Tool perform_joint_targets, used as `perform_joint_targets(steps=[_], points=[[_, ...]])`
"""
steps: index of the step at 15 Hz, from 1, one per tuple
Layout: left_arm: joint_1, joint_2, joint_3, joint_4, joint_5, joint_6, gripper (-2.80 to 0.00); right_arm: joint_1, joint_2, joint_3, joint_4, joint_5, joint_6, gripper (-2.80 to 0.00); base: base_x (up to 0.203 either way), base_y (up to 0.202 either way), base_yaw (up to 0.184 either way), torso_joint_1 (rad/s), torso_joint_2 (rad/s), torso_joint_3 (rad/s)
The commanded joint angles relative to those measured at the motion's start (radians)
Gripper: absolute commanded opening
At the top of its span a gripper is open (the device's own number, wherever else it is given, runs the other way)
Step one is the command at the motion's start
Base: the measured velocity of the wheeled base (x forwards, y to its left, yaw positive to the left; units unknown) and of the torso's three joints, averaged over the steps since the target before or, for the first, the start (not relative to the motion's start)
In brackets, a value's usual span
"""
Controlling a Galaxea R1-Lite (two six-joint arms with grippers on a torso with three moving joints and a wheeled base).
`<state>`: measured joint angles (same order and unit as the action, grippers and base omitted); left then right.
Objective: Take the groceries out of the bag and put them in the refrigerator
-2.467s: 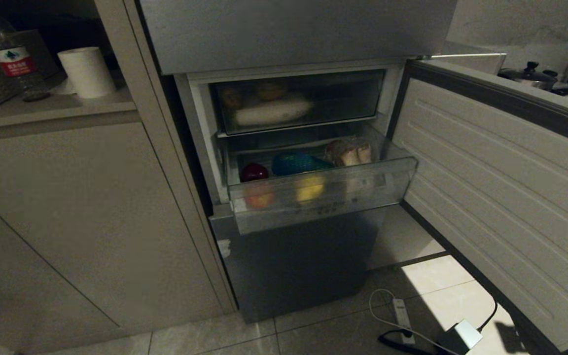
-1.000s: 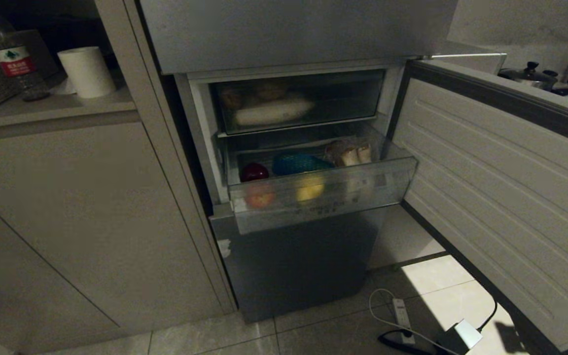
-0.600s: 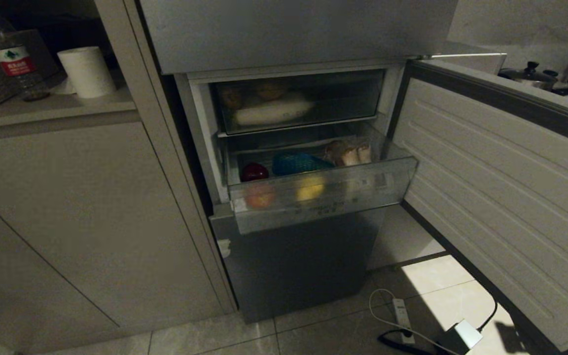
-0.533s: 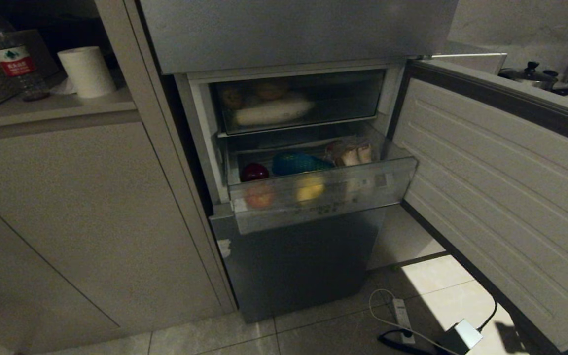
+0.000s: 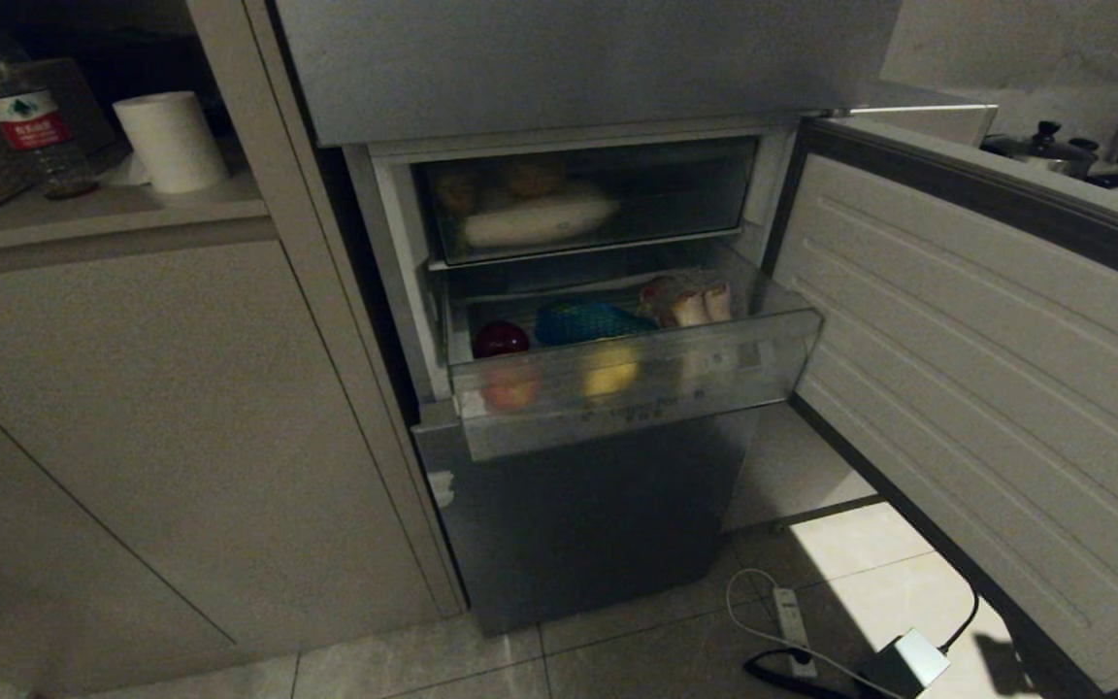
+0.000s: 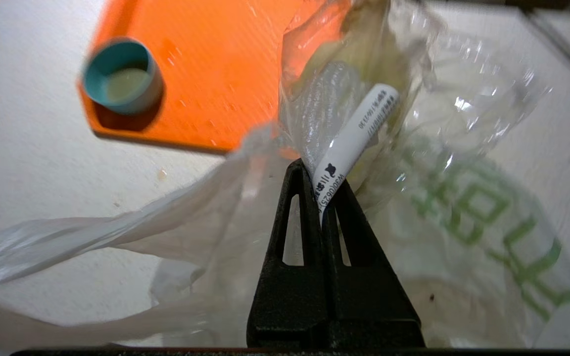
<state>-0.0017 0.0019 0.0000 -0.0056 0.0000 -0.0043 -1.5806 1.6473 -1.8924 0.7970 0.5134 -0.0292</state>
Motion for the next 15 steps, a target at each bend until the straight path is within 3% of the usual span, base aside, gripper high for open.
perform_joint_targets(steps=[1,8,15], points=[[0.000,0.000,0.000,-0.001,0.000,0.000,-2.80,-0.001,0.047,0.053,0.005,-0.003,-0.006,-2.80,0.000,0.000,0.000,0.000,0.00,0.000],[0.000,0.000,0.000,-0.001,0.000,0.000,-2.80,-0.002,0.076,0.429,-0.003,-0.025,-0.094,-2.80,0.000,0.000,0.000,0.000,0.00,0.000],[0.000,0.000,0.000,-0.001,0.000,0.000,-2.80,-0.001,0.192,0.490,-0.022,-0.047,-0.087,-2.80,0.000,0.000,0.000,0.000,0.00,0.000]])
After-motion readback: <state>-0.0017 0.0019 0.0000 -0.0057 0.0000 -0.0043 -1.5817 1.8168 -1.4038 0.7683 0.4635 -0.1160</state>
